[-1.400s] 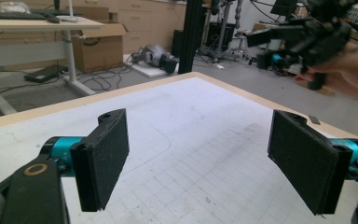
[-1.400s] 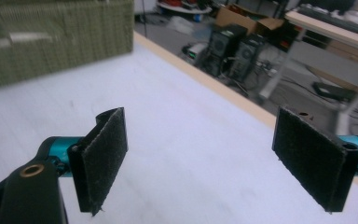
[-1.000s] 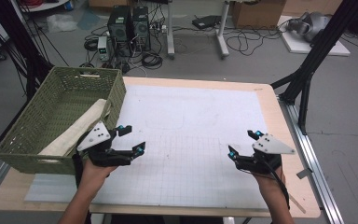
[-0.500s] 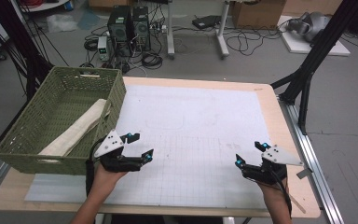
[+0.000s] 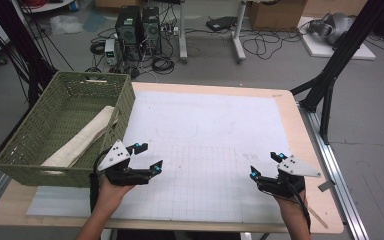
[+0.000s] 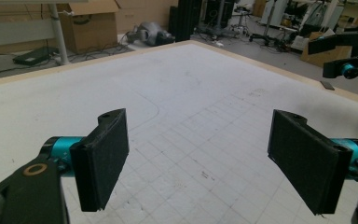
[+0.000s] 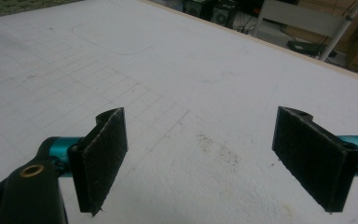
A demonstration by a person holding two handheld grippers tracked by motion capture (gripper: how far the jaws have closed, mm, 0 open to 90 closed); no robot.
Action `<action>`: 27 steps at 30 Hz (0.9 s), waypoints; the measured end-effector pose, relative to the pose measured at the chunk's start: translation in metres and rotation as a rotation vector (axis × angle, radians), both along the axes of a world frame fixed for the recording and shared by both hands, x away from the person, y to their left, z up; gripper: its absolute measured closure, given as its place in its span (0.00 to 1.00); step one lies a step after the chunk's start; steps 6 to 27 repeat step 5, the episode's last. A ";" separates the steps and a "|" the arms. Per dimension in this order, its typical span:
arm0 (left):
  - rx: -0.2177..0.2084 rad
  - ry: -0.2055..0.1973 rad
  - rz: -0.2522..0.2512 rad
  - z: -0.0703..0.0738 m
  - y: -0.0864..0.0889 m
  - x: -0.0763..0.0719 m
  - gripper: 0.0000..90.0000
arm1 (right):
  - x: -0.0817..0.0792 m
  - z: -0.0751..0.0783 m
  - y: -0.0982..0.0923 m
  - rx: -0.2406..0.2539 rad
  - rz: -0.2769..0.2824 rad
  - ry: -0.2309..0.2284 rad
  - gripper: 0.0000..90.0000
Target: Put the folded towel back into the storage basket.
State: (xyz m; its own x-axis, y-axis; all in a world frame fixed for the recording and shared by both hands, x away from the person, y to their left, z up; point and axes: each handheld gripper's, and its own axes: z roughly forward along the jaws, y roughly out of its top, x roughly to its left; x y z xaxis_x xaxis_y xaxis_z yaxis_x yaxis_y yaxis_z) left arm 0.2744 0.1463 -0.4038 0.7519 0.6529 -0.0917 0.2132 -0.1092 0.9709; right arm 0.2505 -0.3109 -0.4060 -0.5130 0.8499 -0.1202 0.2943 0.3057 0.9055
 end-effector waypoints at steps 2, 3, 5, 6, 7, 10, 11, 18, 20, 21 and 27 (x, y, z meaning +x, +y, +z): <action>-0.003 0.007 -0.009 -0.001 -0.001 0.000 0.23 | 0.000 0.000 -0.001 0.002 -0.006 -0.001 0.18; 0.000 0.010 -0.015 -0.001 -0.002 0.000 0.22 | -0.001 0.000 -0.001 0.007 -0.010 0.001 0.18; 0.007 0.014 -0.018 -0.002 -0.004 0.001 0.22 | 0.000 0.000 -0.002 0.008 -0.016 -0.002 0.18; 0.007 0.014 -0.018 -0.002 -0.004 0.001 0.22 | 0.000 0.000 -0.002 0.008 -0.016 -0.002 0.18; 0.007 0.014 -0.018 -0.002 -0.004 0.001 0.22 | 0.000 0.000 -0.002 0.008 -0.016 -0.002 0.18; 0.007 0.014 -0.018 -0.002 -0.004 0.001 0.22 | 0.000 0.000 -0.002 0.008 -0.016 -0.002 0.18; 0.007 0.014 -0.018 -0.002 -0.004 0.001 0.22 | 0.000 0.000 -0.002 0.008 -0.016 -0.002 0.18; 0.007 0.014 -0.018 -0.002 -0.004 0.001 0.22 | 0.000 0.000 -0.002 0.008 -0.016 -0.002 0.18; 0.007 0.014 -0.018 -0.002 -0.004 0.001 0.22 | 0.000 0.000 -0.002 0.008 -0.016 -0.002 0.18; 0.007 0.014 -0.018 -0.002 -0.004 0.001 0.22 | 0.000 0.000 -0.002 0.008 -0.016 -0.002 0.18; 0.007 0.014 -0.018 -0.002 -0.004 0.001 0.22 | 0.000 0.000 -0.002 0.008 -0.016 -0.002 0.18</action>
